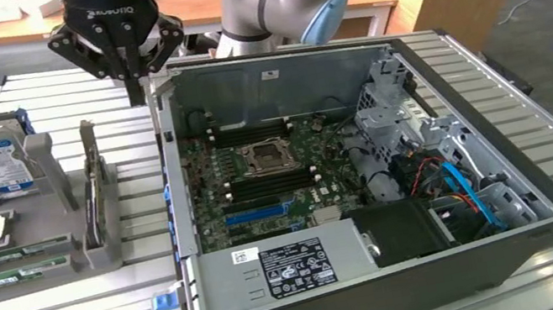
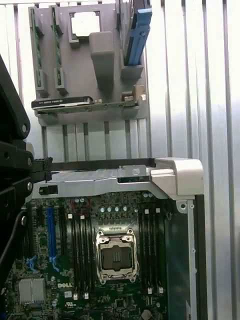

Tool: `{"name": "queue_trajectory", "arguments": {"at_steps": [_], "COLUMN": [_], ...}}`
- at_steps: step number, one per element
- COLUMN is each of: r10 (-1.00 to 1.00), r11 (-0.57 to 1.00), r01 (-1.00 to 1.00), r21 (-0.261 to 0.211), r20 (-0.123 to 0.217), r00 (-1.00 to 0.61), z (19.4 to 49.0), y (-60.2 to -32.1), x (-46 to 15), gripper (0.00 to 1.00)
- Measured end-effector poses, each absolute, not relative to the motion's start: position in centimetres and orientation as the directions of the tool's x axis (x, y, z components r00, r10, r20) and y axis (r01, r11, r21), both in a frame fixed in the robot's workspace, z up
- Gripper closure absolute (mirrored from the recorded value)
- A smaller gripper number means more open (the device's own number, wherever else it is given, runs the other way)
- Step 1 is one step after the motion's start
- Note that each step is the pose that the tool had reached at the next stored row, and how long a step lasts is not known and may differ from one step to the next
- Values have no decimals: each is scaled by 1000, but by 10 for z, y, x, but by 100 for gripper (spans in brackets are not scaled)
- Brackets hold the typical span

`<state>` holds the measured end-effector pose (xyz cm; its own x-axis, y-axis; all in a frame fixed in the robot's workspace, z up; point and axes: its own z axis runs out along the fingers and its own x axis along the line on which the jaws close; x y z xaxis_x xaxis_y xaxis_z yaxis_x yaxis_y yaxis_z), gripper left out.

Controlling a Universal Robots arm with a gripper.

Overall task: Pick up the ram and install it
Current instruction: 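Reach for the ram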

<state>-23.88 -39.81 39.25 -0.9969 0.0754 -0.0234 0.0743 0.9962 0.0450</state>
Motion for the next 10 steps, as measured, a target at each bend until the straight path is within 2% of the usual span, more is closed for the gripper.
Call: {"name": "queue_trajectory", "arguments": {"at_steps": [10], "r10": [75], "r11": [996], "r01": [74], "r21": [45], "r20": [-23], "r00": [-997], "z": [392], "y": [-398], "x": [-262], "gripper": [89]}}
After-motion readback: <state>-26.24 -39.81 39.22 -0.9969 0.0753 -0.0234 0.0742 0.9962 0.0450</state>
